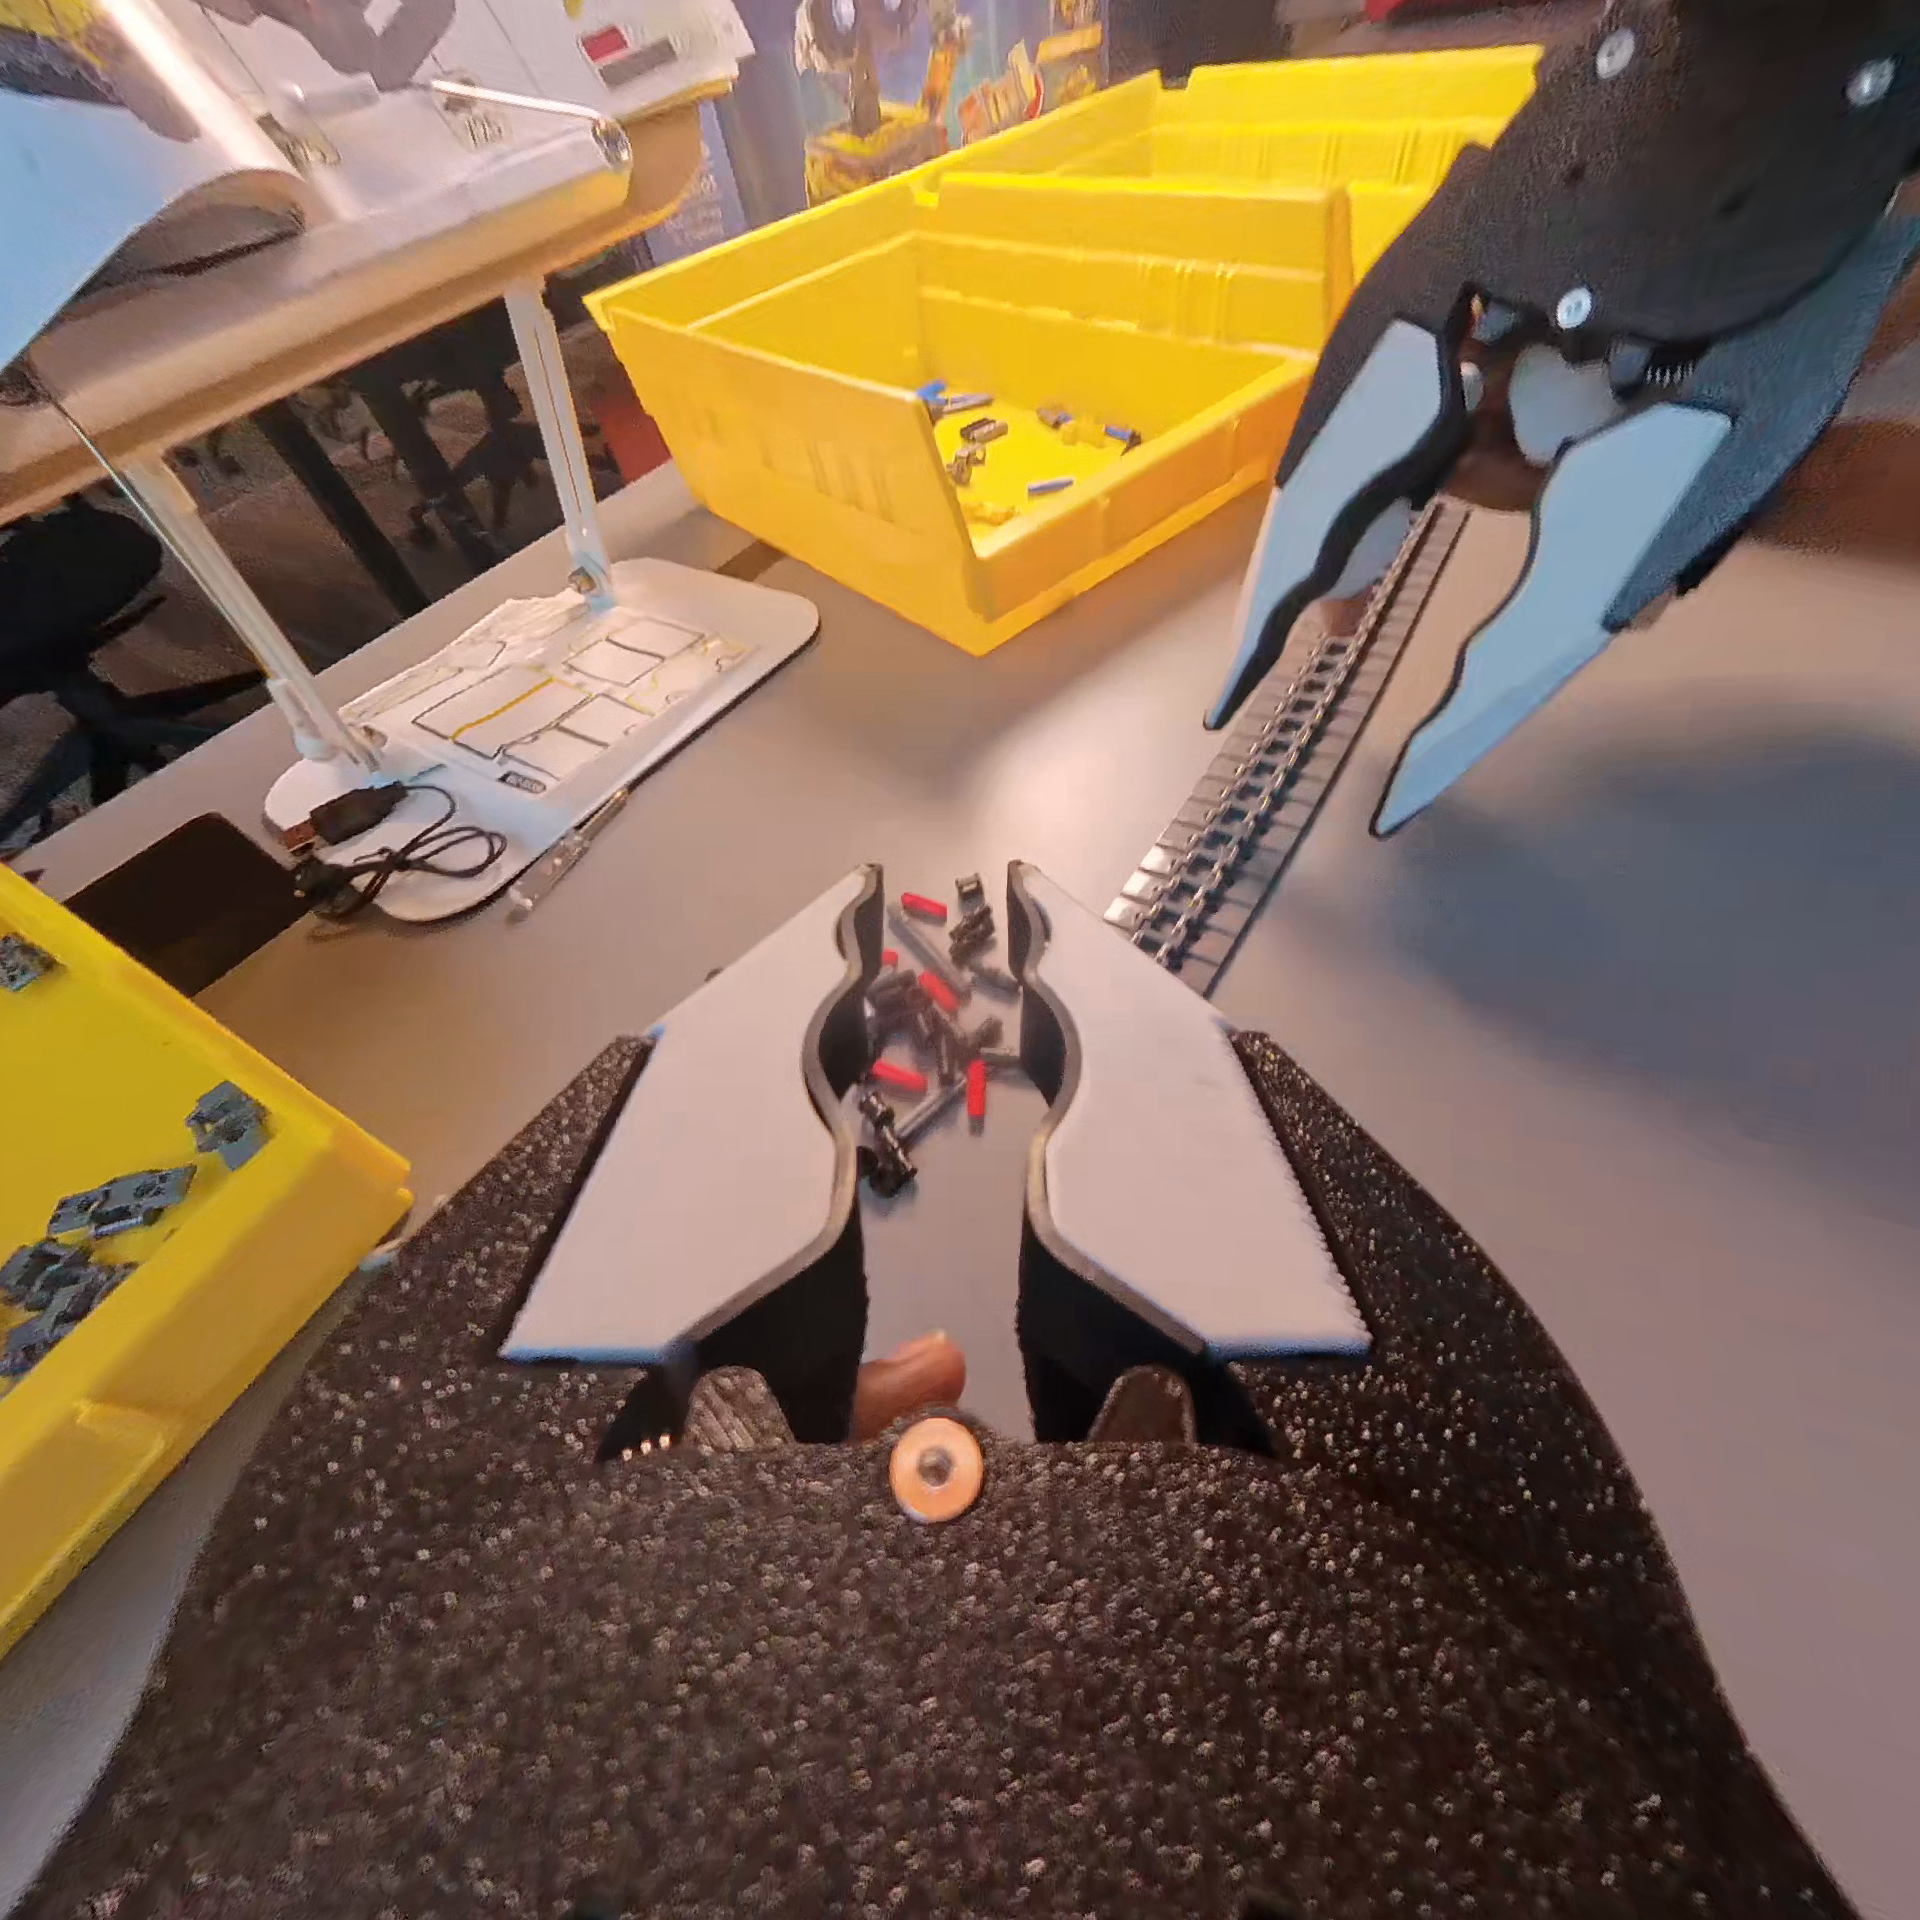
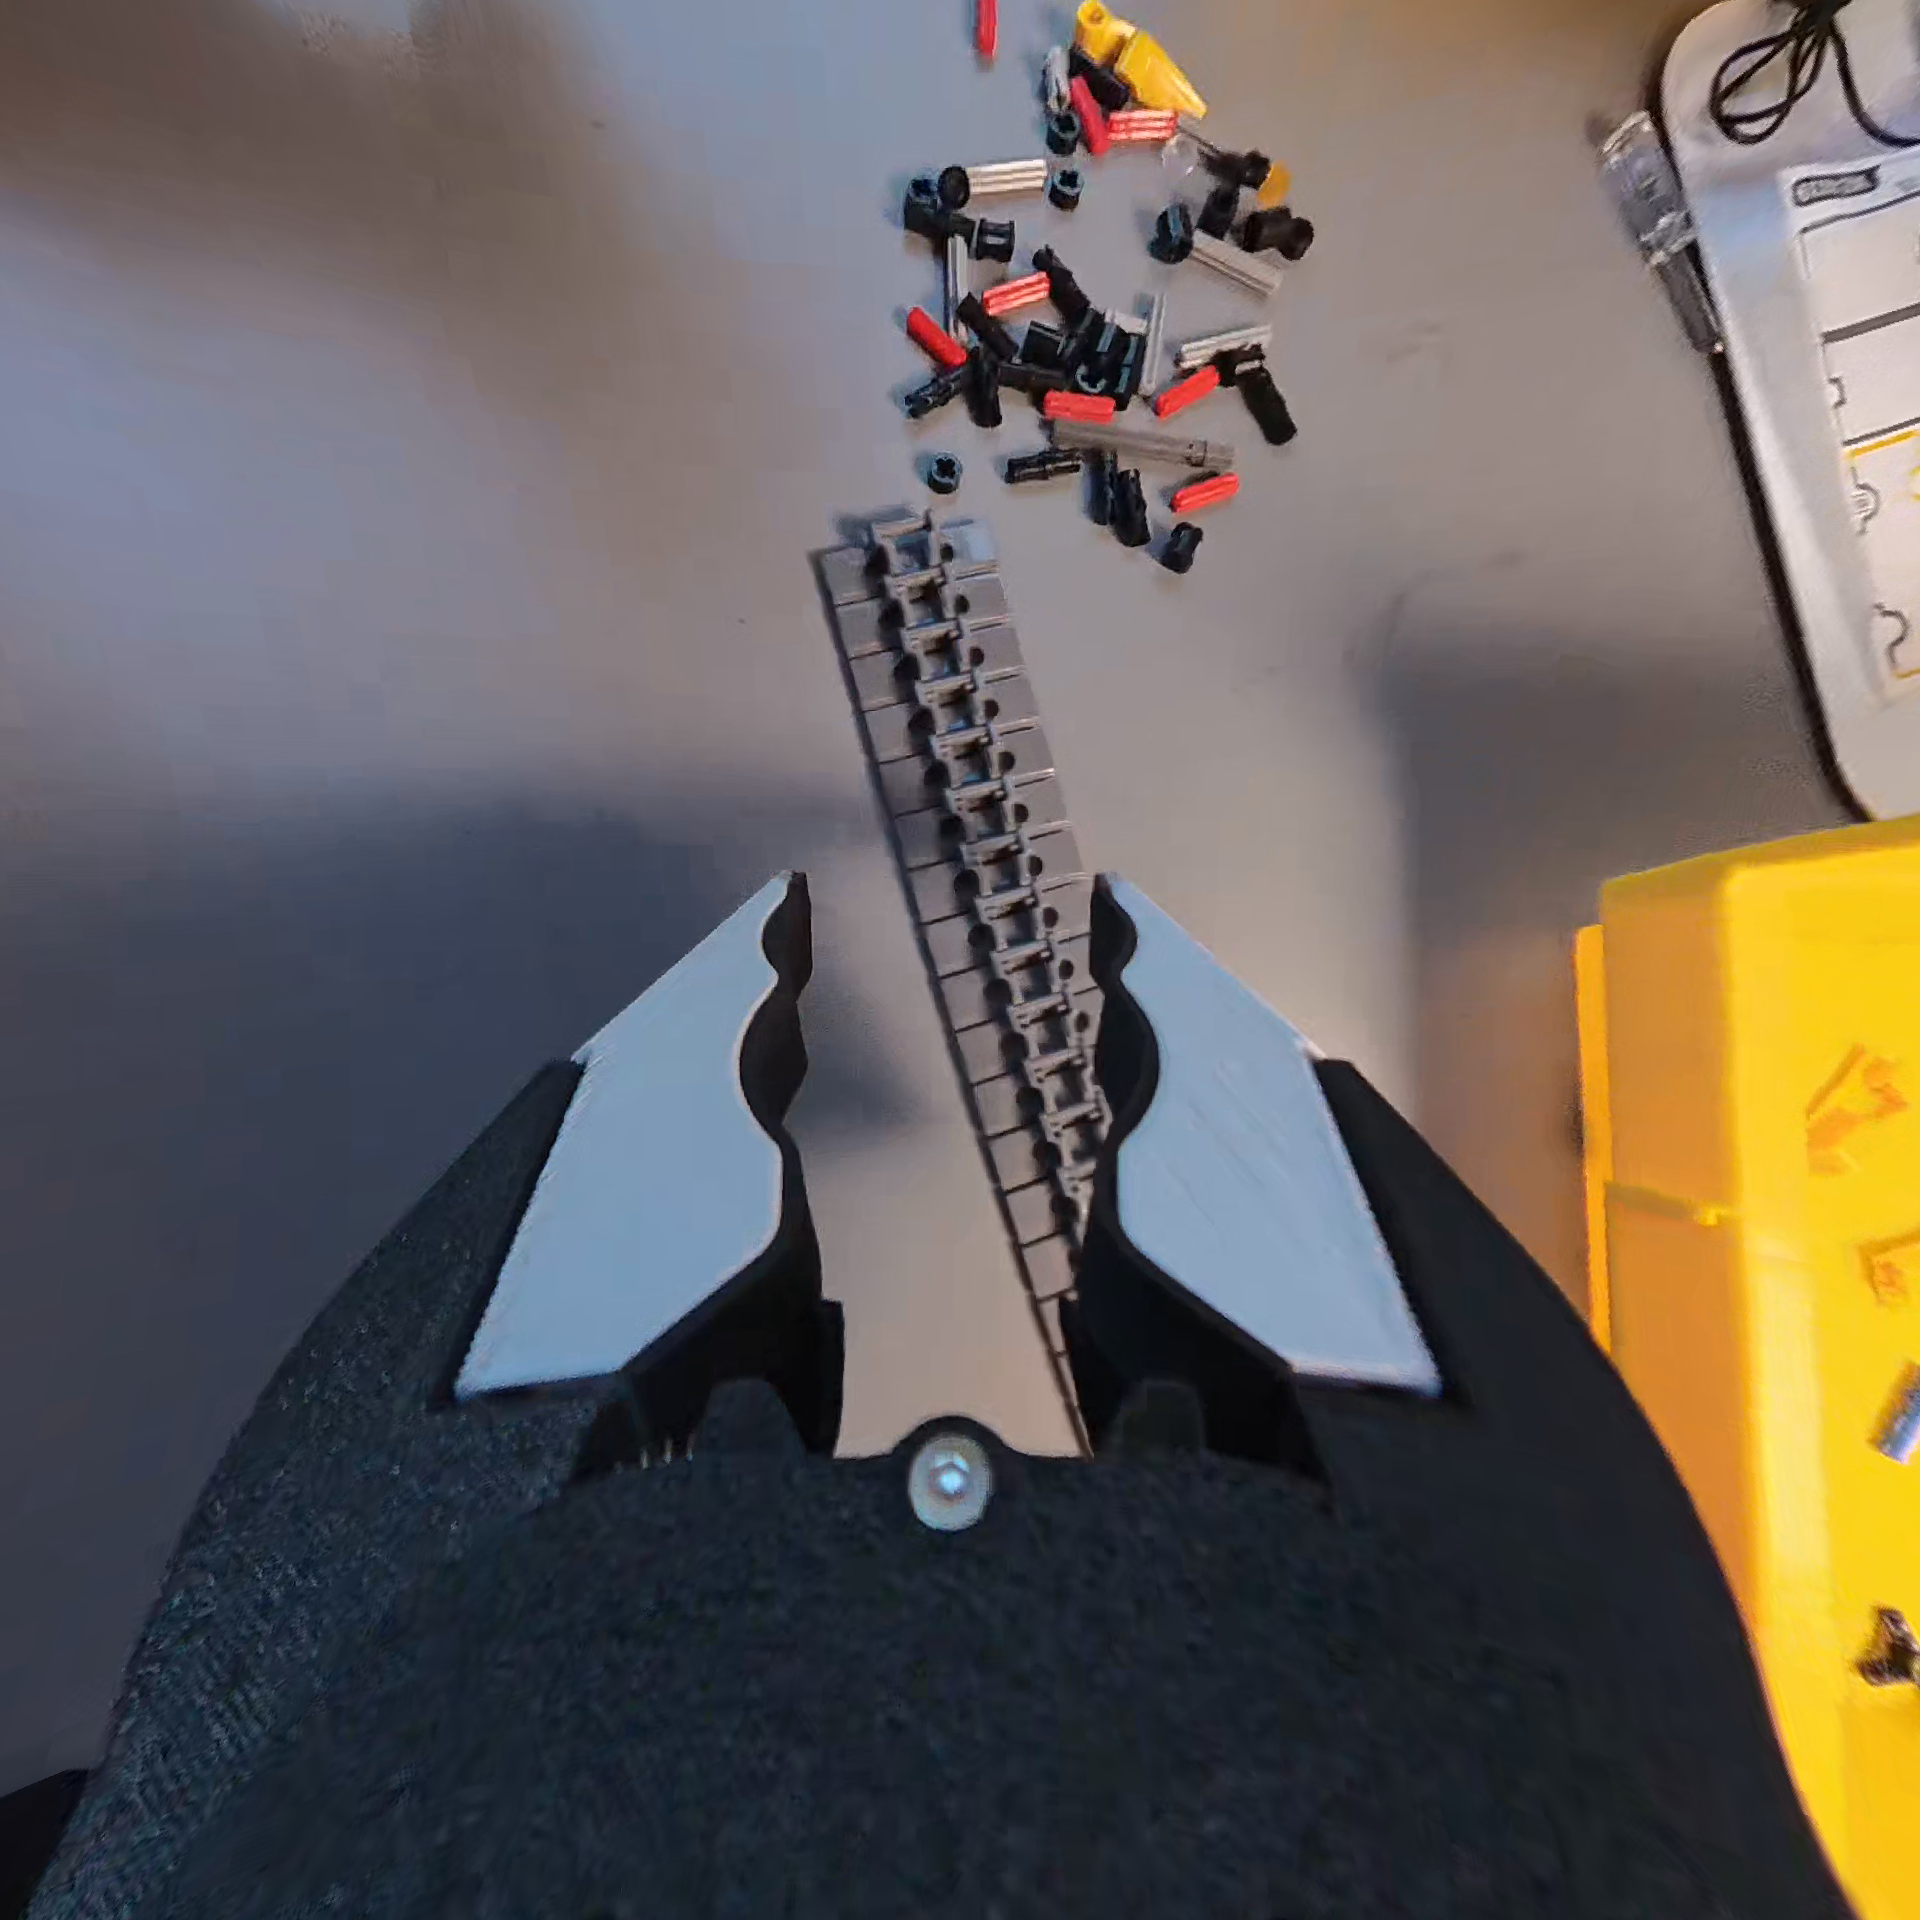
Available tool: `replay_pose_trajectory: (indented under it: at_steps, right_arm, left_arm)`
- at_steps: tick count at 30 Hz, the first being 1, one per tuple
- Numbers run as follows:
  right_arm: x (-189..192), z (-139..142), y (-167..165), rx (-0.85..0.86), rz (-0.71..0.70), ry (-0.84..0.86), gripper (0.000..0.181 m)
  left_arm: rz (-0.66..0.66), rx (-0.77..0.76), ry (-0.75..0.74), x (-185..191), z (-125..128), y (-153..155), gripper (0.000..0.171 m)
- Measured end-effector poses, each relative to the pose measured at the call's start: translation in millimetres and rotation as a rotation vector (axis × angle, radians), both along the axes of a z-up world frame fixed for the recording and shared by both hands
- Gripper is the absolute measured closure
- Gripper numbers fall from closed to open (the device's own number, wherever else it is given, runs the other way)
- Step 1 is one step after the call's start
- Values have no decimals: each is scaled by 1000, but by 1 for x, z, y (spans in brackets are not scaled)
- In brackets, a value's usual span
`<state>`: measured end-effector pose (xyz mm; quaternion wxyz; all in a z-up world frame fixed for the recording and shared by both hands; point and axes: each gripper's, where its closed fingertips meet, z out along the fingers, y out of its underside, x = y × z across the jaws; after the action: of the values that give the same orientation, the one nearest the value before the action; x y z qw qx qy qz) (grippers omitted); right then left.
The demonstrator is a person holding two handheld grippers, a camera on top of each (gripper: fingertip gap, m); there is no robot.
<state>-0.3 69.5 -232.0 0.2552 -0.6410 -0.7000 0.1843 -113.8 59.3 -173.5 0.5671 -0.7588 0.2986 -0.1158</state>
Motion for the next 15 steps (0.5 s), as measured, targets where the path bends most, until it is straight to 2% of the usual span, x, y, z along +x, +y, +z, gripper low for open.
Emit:
replay_pose_trajectory:
  at_steps: [5,8,9,15]
  right_arm:
    - [10,-8,15,-56,-27,-34,131]
    - [19,-24,19,-91,-55,-72,138]
    - [17,-23,18,-129,-63,-39,142]
    - [21,-22,10,-75,14,-43,145]
  left_arm:
    - [-12,-74,-4,4,-19,-6,138]
    - [-50,-102,9,13,-26,-6,132]
    - [-66,-113,13,16,-30,-7,131]
    - [-210,-214,-15,43,-40,-29,127]
